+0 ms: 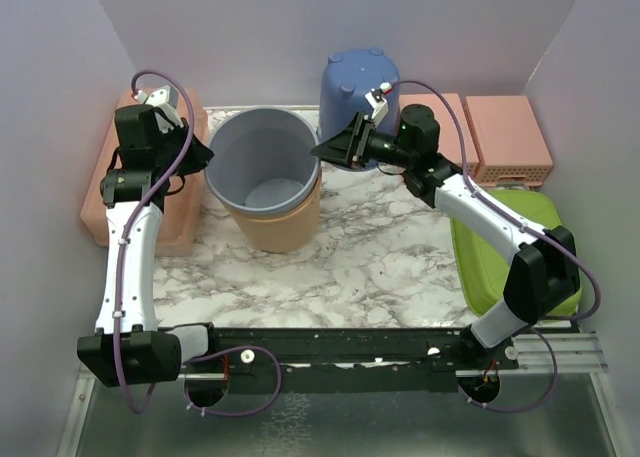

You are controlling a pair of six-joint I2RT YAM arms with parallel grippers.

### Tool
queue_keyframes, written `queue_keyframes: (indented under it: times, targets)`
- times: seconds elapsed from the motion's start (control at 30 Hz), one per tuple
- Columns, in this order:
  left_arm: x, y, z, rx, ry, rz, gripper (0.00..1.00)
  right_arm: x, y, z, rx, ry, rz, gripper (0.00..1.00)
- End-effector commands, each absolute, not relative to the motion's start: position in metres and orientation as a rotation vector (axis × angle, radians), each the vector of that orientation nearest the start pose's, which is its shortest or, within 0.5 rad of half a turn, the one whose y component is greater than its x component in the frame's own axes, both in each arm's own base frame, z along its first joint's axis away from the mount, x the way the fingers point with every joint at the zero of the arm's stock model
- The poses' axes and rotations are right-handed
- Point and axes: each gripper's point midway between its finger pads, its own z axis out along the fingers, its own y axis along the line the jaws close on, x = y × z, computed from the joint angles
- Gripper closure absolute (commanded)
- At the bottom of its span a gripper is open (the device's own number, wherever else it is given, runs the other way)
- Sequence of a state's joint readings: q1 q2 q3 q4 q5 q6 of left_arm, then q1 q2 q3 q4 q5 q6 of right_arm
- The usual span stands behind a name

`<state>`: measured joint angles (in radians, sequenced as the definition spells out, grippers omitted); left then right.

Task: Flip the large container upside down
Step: Pick up the container from the container.

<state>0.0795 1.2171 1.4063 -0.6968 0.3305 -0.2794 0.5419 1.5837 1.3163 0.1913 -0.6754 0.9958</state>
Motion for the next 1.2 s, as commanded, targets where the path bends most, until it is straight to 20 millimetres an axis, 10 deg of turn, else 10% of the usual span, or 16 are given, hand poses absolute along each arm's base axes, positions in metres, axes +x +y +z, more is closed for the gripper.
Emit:
queue_keyframes:
  times: [0.0, 0.87, 1.17]
  targets:
    - [0.338, -0.072, 0.354, -0.083, 1.963, -0.634, 1.0, 0.285, 0.373, 0.37, -0.307, 1.754, 1.972, 0.5]
    - [0.332, -0.084, 0.37, -0.075, 1.883, -0.729, 1.0, 0.279, 0.374, 0.366, -0.134, 1.681, 2.327, 0.68]
    - [0.331, -0.087, 0.399, -0.059, 1.814, -0.754, 1.0, 0.285, 0.393, 0.351, -0.143, 1.808, 2.179, 0.52]
